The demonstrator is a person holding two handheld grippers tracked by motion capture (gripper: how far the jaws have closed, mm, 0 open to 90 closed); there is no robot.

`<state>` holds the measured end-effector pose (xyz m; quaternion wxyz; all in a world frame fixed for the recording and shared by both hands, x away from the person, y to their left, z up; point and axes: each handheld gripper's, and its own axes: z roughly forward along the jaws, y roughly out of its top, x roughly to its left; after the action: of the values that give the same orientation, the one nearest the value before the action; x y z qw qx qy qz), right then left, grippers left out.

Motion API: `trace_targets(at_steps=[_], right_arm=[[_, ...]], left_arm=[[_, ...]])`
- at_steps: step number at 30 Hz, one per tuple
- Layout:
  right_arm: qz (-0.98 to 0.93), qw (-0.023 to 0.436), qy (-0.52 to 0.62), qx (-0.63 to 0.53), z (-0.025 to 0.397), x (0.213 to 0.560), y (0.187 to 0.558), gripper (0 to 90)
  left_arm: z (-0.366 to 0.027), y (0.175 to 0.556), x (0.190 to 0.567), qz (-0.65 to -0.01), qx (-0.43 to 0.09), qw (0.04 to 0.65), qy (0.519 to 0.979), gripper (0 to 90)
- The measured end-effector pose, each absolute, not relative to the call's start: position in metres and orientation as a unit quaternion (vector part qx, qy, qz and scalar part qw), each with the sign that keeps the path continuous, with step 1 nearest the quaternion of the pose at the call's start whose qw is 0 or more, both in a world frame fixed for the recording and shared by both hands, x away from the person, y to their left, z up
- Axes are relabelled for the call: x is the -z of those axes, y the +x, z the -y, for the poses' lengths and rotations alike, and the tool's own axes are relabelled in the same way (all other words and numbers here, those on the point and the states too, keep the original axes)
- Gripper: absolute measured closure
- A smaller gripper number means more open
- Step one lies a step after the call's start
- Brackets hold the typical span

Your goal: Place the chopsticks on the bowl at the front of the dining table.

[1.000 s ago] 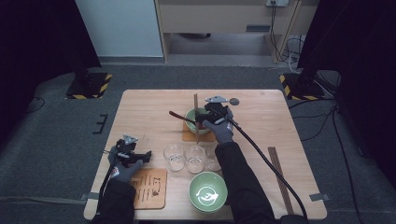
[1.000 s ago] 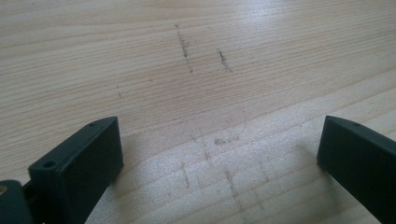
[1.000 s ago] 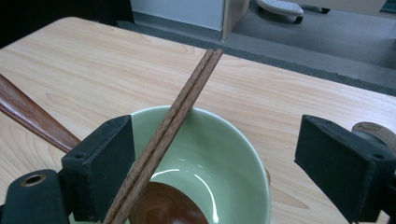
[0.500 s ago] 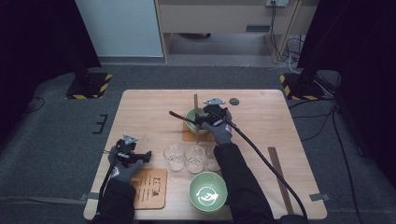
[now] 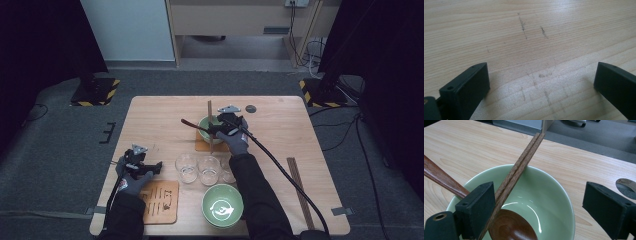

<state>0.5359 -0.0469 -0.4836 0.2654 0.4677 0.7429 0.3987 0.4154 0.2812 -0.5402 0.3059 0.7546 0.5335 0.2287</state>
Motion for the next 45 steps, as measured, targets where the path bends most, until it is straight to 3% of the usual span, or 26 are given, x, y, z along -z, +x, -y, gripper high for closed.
trace_targets(at_steps=[45], right_arm=[[-0.739,0.269,0.469,-0.402,0.0499,0.4844,0.5311,11.4]], left_arm=[[-0.2812,0.4155,0.5402,-0.534,-0.229,0.306,0.755,0.0]])
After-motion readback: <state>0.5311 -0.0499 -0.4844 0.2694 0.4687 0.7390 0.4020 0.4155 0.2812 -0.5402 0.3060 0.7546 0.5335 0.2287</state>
